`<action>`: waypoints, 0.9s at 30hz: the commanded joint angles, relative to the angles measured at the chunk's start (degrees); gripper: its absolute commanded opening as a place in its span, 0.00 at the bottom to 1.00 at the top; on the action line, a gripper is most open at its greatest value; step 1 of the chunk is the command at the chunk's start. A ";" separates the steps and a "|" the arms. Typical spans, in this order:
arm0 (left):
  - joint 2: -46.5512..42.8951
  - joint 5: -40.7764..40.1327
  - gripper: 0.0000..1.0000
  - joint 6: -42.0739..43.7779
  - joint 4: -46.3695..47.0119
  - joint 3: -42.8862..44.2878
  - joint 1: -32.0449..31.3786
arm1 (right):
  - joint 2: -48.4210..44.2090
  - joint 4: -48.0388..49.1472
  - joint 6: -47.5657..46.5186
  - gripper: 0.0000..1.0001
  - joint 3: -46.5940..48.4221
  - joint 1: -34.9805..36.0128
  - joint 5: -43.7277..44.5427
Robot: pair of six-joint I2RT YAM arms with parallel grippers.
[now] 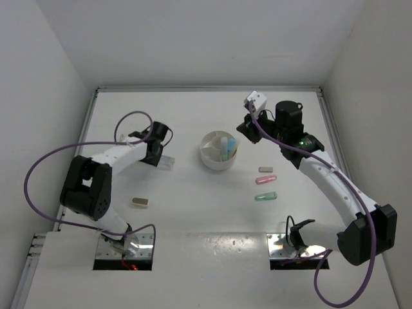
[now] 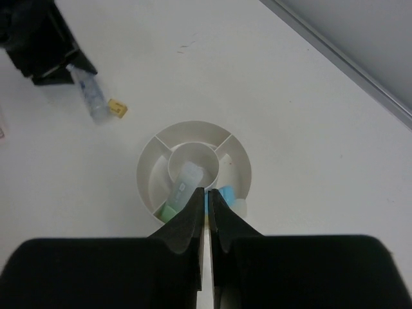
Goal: Sort the stationery into containers
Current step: Pick up the stationery from the center of the board, then place the stationery in the storage box.
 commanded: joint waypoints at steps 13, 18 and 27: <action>-7.80 33.19 0.00 76.80 57.54 6.76 -6.97 | -1.29 3.64 -3.12 0.00 -2.32 -1.92 1.56; -1.21 35.26 0.00 81.37 60.28 11.33 -11.36 | -1.81 3.64 -3.12 0.00 -2.85 -2.98 1.56; 6.27 31.58 0.00 84.80 69.16 13.00 -17.25 | -3.04 4.69 -3.12 0.00 -3.90 -5.88 1.56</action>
